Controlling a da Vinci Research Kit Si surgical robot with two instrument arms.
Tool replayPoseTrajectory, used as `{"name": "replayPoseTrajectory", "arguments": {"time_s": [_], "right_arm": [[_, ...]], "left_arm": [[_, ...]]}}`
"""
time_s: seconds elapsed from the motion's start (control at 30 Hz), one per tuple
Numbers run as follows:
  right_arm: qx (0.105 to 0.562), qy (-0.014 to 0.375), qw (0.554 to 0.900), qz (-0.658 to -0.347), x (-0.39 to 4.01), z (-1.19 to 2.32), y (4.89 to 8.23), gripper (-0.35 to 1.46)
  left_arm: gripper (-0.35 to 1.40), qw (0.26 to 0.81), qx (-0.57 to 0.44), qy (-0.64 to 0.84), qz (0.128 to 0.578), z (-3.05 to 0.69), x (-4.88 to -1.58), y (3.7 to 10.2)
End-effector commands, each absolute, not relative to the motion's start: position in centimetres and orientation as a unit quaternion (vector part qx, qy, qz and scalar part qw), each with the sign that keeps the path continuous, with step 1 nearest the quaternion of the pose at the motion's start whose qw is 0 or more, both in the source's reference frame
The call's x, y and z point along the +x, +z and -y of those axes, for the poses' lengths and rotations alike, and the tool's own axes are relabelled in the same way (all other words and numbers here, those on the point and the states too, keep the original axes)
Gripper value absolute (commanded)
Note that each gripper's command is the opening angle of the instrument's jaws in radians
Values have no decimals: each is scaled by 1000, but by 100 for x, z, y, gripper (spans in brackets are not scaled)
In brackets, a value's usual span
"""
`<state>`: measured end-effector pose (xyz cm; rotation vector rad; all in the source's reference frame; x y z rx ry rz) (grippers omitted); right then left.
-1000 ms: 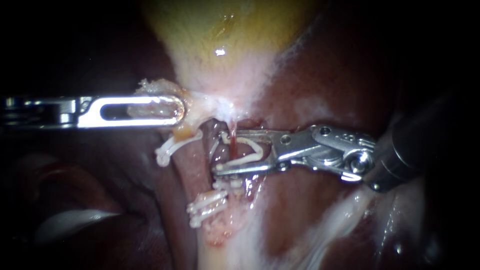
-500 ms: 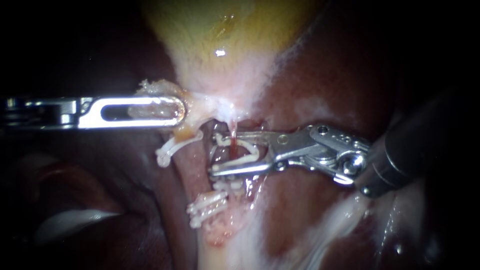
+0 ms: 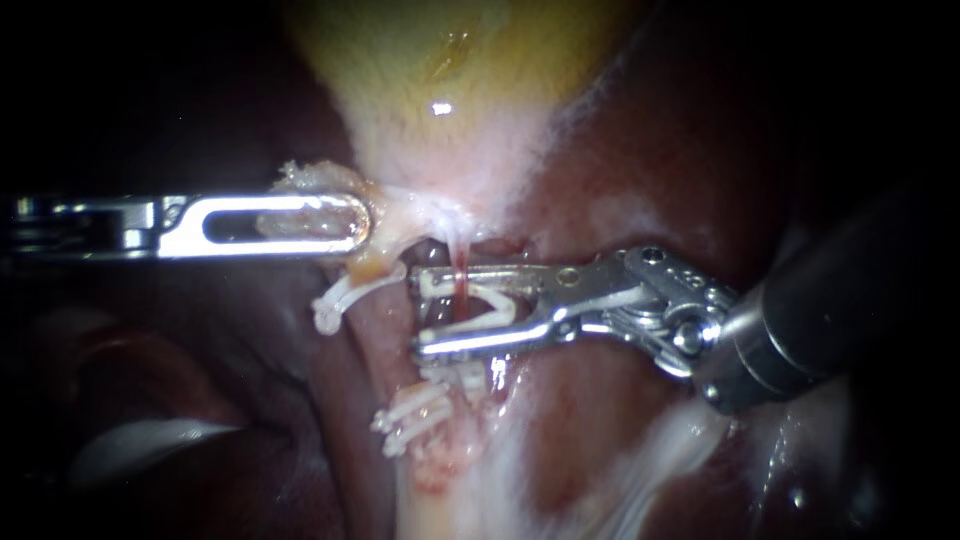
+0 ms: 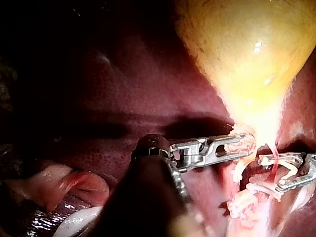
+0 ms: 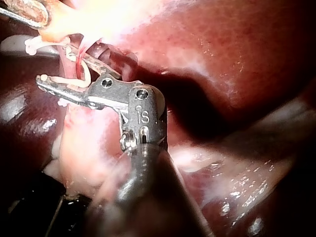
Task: Clipping third clip right tube
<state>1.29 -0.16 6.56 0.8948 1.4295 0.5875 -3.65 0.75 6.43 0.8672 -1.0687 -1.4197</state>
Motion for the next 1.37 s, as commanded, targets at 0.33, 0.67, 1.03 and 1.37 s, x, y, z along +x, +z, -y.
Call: {"name": "replayPoseTrajectory", "arguments": {"time_s": [0.33,0.67,1.03,1.37], "right_arm": [[398,267,624,-617,128,14,655,27],[410,299,618,-600,122,12,653,-35],[416,303,623,-589,121,12,653,-35],[416,303,623,-589,120,11,655,-35]], "left_arm": [[-35,550,366,-600,452,-75,-365,643],[-35,550,367,-600,452,-75,-364,642],[-35,550,367,-600,452,-75,-364,642],[-35,550,367,-600,452,-75,-364,643]]}}
